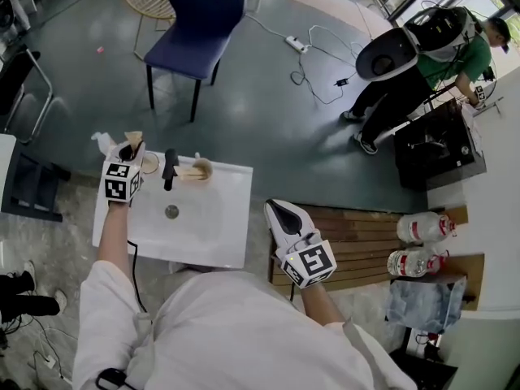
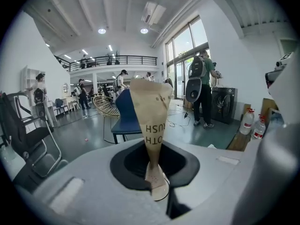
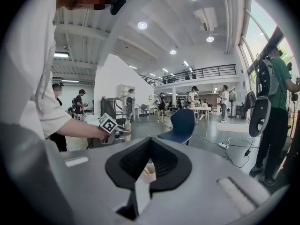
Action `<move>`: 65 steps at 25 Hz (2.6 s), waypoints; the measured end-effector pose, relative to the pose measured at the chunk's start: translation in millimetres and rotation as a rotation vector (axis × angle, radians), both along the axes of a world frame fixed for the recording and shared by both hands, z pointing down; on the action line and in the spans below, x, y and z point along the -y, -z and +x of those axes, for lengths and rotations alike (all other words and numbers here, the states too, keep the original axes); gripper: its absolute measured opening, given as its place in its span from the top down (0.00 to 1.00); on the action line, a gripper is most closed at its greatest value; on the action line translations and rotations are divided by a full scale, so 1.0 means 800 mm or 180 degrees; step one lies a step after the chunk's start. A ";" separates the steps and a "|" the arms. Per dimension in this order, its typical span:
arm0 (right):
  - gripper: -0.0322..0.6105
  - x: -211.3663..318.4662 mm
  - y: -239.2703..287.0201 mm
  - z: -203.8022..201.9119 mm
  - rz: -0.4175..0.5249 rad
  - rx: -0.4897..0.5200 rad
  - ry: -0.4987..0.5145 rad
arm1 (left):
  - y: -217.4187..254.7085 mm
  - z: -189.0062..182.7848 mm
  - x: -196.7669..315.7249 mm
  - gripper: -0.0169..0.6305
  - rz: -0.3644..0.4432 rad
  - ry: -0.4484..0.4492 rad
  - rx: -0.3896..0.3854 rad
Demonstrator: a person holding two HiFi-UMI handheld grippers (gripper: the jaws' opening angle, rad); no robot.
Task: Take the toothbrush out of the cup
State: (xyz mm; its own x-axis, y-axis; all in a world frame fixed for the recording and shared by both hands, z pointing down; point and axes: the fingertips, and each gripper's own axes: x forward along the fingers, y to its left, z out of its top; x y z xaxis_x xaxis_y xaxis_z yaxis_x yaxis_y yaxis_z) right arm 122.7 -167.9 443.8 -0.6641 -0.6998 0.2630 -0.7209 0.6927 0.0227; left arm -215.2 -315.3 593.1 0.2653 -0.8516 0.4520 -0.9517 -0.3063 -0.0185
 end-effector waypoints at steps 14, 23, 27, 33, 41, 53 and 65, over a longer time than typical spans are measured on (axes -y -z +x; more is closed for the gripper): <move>0.94 -0.007 -0.004 -0.028 -0.0056 0.0152 0.0175 | 0.133 -0.001 -0.052 0.92 0.0417 -0.0092 0.0090; 0.94 -0.008 0.000 -0.040 0.0020 0.0207 0.0285 | 0.172 0.003 -0.086 0.92 0.0559 -0.0089 0.0143; 0.94 -0.009 0.000 -0.045 0.0025 0.0222 0.0325 | 0.182 0.007 -0.105 0.92 0.0575 -0.0095 0.0145; 0.94 -0.015 -0.001 -0.062 0.0036 0.0227 0.0406 | 0.195 0.005 -0.138 0.92 0.0607 -0.0090 0.0139; 0.94 -0.011 -0.009 -0.084 0.0005 0.0227 0.0493 | 0.205 0.003 -0.177 0.92 0.0609 -0.0070 0.0130; 0.94 -0.008 -0.016 -0.119 0.0004 0.0238 0.0591 | 0.225 -0.007 -0.224 0.92 0.0688 -0.0049 0.0146; 0.94 -0.019 -0.031 -0.109 0.0067 0.0146 0.0570 | 0.220 0.006 -0.266 0.92 0.0739 -0.0064 0.0124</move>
